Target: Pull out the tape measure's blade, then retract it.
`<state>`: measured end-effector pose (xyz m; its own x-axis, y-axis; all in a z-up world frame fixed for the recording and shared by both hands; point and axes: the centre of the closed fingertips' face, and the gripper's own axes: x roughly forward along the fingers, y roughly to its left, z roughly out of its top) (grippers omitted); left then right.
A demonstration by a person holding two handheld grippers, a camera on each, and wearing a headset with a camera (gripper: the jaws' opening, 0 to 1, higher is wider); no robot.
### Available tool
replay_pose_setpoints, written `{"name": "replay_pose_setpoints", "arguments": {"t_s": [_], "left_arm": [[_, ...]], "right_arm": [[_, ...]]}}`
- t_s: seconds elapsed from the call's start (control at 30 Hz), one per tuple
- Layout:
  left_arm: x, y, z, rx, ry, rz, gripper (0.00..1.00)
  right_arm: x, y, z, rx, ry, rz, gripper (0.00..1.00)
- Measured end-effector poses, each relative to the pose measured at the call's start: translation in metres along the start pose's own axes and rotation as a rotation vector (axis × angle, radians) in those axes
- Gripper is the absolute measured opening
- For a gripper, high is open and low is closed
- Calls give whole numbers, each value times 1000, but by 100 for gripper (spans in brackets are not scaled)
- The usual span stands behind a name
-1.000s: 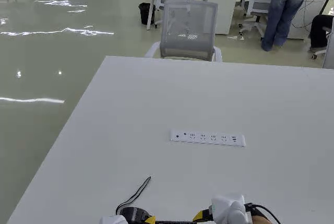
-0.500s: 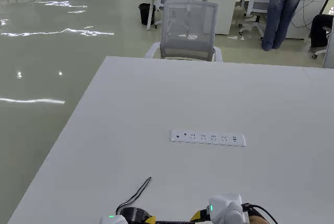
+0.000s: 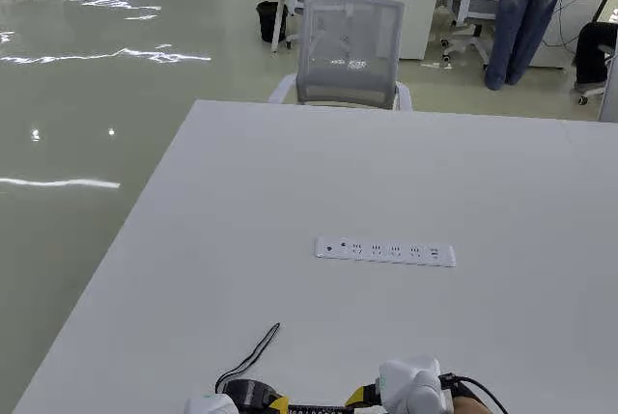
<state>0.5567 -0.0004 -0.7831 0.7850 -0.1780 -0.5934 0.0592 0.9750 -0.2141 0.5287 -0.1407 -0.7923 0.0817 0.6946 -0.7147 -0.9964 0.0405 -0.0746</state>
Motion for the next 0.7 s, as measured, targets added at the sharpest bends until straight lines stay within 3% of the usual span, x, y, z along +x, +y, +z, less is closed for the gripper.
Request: {"name": "replay_pose_setpoints", "arguments": {"t_s": [0.7], "left_arm": [[-2,0,1,-12,-5,1,61]], "right_arm": [[13,-2,13,-20,-8,6,14]]}}
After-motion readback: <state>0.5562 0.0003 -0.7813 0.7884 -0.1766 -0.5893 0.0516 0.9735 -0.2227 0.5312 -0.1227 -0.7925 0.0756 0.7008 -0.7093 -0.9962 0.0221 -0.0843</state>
